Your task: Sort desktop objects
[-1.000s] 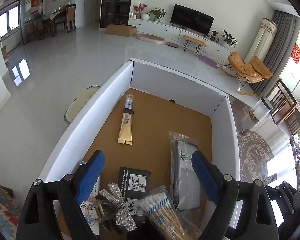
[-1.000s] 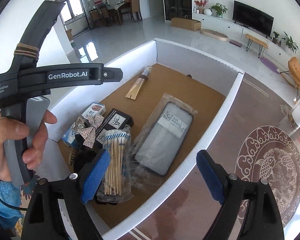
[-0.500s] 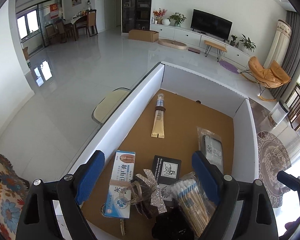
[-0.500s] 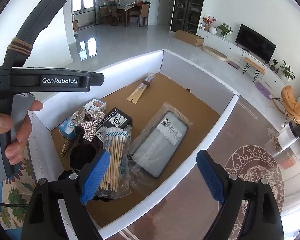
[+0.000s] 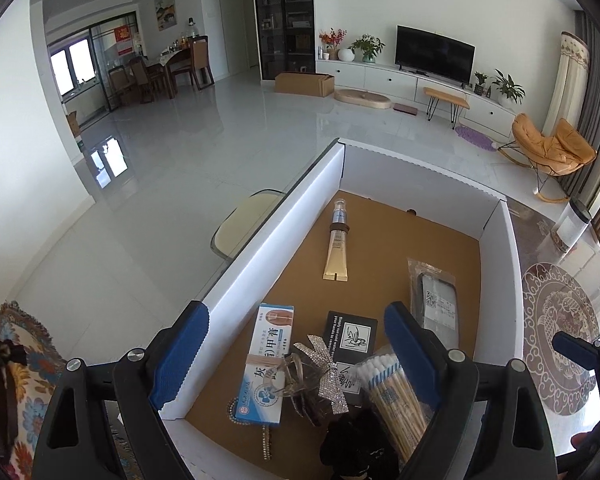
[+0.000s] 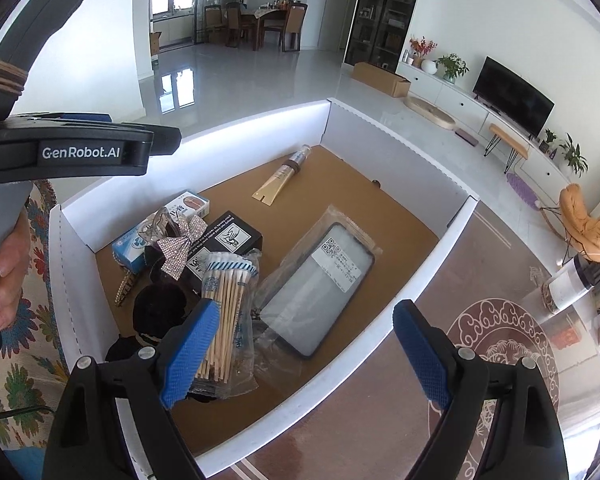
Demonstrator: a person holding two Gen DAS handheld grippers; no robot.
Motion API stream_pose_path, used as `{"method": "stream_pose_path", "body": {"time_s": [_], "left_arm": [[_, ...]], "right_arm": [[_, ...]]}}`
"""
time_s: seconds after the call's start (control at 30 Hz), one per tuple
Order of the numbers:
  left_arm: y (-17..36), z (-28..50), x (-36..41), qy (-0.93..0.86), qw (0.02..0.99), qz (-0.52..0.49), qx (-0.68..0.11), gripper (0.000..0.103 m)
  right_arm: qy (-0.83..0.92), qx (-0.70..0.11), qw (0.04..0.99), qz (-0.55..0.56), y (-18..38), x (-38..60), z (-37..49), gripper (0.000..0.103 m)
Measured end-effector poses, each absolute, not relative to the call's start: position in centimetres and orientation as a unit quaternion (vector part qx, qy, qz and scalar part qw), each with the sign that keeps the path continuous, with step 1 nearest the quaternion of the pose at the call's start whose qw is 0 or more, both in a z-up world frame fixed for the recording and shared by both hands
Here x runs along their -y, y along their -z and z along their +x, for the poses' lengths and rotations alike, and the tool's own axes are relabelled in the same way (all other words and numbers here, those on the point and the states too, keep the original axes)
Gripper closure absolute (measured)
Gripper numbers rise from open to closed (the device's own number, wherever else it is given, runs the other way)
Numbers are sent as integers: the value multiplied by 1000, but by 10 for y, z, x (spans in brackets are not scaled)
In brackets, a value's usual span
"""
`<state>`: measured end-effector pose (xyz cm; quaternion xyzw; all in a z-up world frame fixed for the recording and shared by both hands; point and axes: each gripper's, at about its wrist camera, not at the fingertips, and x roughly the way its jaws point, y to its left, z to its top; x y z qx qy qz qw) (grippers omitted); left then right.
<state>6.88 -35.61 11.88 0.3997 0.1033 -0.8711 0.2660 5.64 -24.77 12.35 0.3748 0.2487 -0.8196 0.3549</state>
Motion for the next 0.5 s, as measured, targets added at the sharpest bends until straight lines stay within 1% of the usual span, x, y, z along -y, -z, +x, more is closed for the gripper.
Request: {"method": "stream_pose_path", "body": {"time_s": [0.07,0.1,0.13,0.17,0.27,0.37,0.5], "left_arm": [[-121,71,354,874,255,397,-113,13],[-122,72,354,875,250,397,-119,11],[-122,72,354,875,246,398,-125,3],[-123,73,353,874,242,399,-132,0],[-127,77,353,871,242,399,-152,0],[-131,85,351,866,273,386,-165,0],[-134,91,344,868,291,370,-157,0]], "right_arm": [[819,-251,355,375,-123,248,56,14],[818,-252,355,375,-123,247,56,14],[818,-254,355,375,-123,247,55,14],[817,-255,356,376,-123,248,55,14],[815,-256,359,376,-123,248,54,14],[814,-259,362,372,-125,248,55,14],[816,-257,364,370,-129,248,54,14]]}}
